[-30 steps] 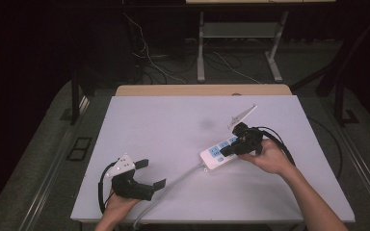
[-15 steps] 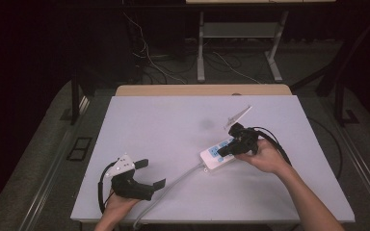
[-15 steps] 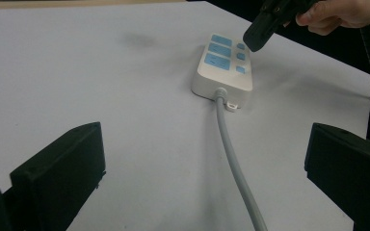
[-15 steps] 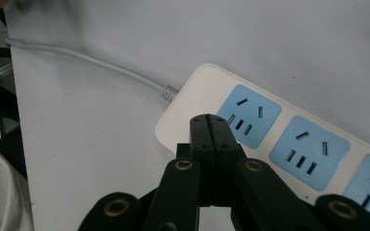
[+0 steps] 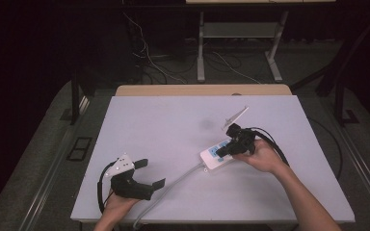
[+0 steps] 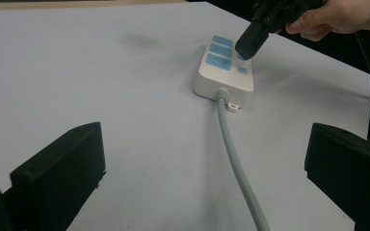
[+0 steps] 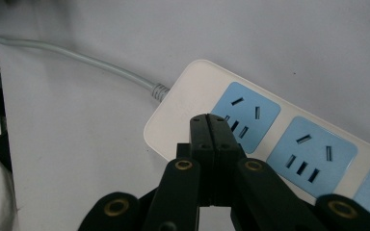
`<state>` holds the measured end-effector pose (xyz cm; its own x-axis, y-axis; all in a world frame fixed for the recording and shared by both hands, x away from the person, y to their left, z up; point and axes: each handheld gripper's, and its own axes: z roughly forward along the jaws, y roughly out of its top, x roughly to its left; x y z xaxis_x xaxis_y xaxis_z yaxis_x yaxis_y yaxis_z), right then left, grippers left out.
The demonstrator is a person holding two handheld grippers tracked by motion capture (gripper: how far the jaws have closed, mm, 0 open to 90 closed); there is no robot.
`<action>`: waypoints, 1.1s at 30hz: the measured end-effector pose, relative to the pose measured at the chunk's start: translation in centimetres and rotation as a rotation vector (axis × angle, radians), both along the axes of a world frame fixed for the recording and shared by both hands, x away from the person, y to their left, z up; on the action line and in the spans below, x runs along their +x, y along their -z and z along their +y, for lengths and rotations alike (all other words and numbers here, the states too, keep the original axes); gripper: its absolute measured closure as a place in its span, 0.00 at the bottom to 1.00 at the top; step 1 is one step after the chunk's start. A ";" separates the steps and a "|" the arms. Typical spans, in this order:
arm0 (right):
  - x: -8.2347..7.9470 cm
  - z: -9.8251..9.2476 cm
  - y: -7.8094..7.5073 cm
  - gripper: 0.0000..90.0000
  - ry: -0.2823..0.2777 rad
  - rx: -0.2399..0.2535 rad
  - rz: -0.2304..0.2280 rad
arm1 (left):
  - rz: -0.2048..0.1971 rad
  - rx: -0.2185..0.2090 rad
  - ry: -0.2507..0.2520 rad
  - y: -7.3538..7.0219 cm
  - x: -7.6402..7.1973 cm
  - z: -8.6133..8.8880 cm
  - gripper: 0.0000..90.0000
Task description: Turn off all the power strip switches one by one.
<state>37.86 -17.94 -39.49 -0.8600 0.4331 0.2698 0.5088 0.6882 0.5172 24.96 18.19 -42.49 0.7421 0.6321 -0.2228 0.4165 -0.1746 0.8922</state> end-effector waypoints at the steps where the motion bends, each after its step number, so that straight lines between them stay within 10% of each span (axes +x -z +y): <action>1: 0.0 0.0 0.1 1.00 -0.001 -0.002 0.000 | 0.000 0.000 0.000 0.0 0.0 0.0 0.00; 33: -0.4 -1.2 1.8 1.00 0.042 0.023 -0.018 | 0.001 -0.004 0.006 0.0 -0.1 -0.2 0.00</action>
